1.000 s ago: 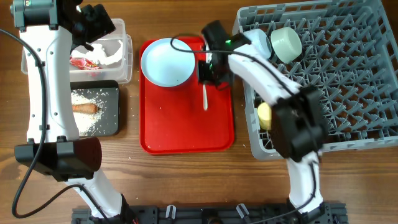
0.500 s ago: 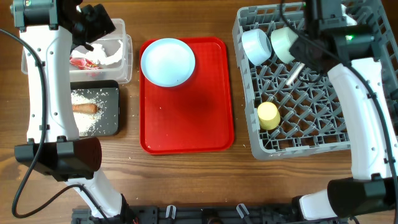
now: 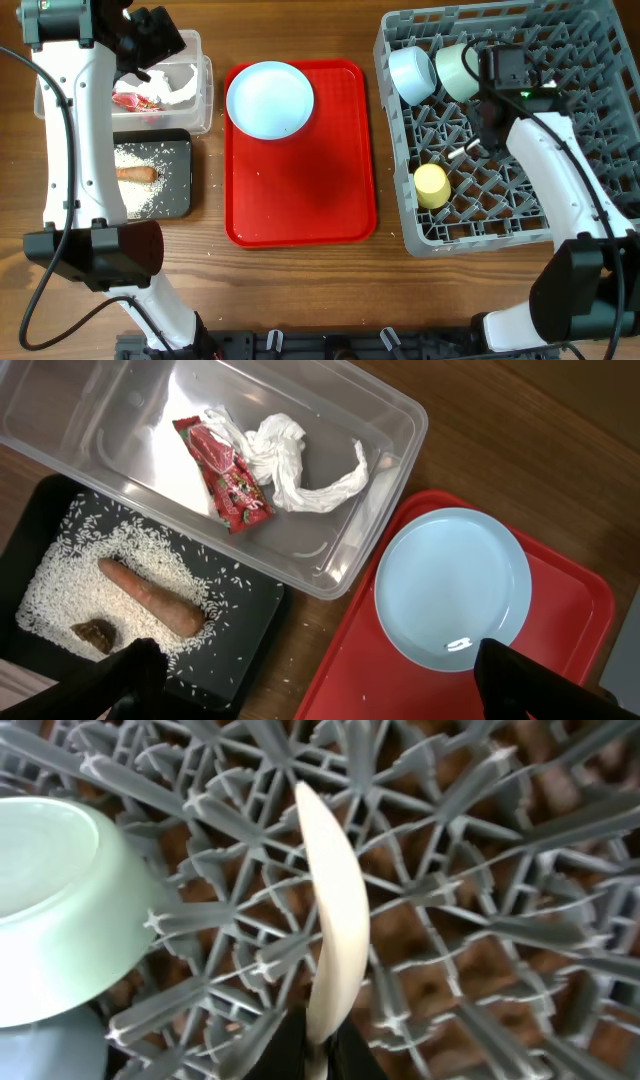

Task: Sort waste into correct bins and load items into the dishwasher rack
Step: 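Grasp the rim of the white plate with the right gripper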

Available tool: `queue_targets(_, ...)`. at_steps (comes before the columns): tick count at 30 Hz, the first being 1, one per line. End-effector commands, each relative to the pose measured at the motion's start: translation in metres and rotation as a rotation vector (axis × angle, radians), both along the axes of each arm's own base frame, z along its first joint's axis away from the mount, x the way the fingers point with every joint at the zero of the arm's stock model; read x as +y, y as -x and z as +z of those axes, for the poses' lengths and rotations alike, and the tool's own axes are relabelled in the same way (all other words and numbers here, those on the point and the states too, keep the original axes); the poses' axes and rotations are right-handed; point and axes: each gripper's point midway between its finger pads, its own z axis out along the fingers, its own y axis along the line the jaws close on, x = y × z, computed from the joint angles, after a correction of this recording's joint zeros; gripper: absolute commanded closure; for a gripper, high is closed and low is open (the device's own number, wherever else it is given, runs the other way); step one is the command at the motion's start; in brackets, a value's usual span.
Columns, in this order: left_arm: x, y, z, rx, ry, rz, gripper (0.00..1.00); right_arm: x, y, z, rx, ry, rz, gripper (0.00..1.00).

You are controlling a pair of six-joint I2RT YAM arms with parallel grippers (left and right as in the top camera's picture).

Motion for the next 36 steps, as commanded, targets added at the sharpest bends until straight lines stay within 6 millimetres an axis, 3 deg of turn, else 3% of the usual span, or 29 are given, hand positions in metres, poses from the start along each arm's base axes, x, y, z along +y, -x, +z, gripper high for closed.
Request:
queue_targets(1, 0.003, -0.001, -0.004, 0.008, -0.006, 0.018, 0.0, 0.004, -0.002, -0.004, -0.04, -0.051, -0.068, 0.96)
queue_targets(5, 0.003, -0.001, -0.004, 0.008, -0.006, 0.018, 0.0, 0.003, 0.0, -0.004, -0.029, -0.046, -0.064, 0.92)
queue_targets(6, 0.003, -0.001, -0.004, 0.008, -0.006, 0.018, 0.0, 0.002, 0.0, -0.004, -0.024, -0.034, -0.061, 0.81)
queue_targets(8, 0.003, -0.001, -0.004, 0.008, -0.006, 0.017, 0.0, -0.003, 0.002, -0.003, -0.022, -0.003, -0.071, 0.39)
queue_targets(10, 0.003, -0.001, -0.004, 0.008, -0.006, 0.018, 0.0, -0.009, 0.001, 0.001, -0.008, 0.054, -0.019, 0.21)
queue_targets(11, 0.003, -0.001, -0.004, 0.008, -0.006, 0.018, 0.0, -0.009, -0.002, 0.002, 0.003, 0.076, 0.038, 0.17)
queue_targets(13, 0.003, -0.001, -0.004, 0.008, -0.006, 0.018, 0.0, -0.008, -0.008, 0.012, 0.027, 0.129, 0.179, 0.14)
queue_targets(15, 0.003, -0.001, -0.004, 0.008, -0.006, 0.018, 0.0, 0.007, -0.021, 0.041, 0.021, 0.166, 0.435, 0.12)
queue_targets(18, 0.003, -0.001, -0.004, 0.008, -0.006, 0.018, 0.0, 0.07, -0.041, 0.107, -0.232, 0.02, 0.782, 0.14)
queue_targets(19, 0.003, -0.001, -0.004, 0.008, -0.006, 0.018, 0.0, 0.087, -0.044, 0.123, -0.301, -0.019, 0.846, 0.22)
queue_targets(22, 0.003, -0.001, -0.004, 0.008, -0.006, 0.018, 0.0, 0.129, -0.053, 0.144, -0.416, -0.075, 0.915, 0.3)
queue_targets(26, 0.003, -0.001, -0.004, 0.008, -0.006, 0.018, 0.0, 0.215, -0.072, 0.127, -0.477, -0.124, 1.053, 0.3)
queue_targets(30, 0.003, -0.001, -0.004, 0.008, -0.006, 0.018, 0.0, 0.294, -0.084, 0.079, -0.393, -0.154, 1.207, 0.32)
queue_targets(32, 0.003, -0.001, -0.004, 0.008, -0.006, 0.018, 0.0, 0.317, -0.088, 0.058, -0.334, -0.154, 1.259, 0.32)
queue_targets(34, 0.003, -0.001, -0.004, 0.008, -0.006, 0.018, 0.0, 0.342, -0.094, 0.023, -0.241, -0.162, 1.304, 0.32)
queue_targets(36, 0.003, -0.001, -0.004, 0.008, -0.006, 0.018, 0.0, 0.35, -0.096, 0.002, -0.197, -0.17, 1.311, 0.33)
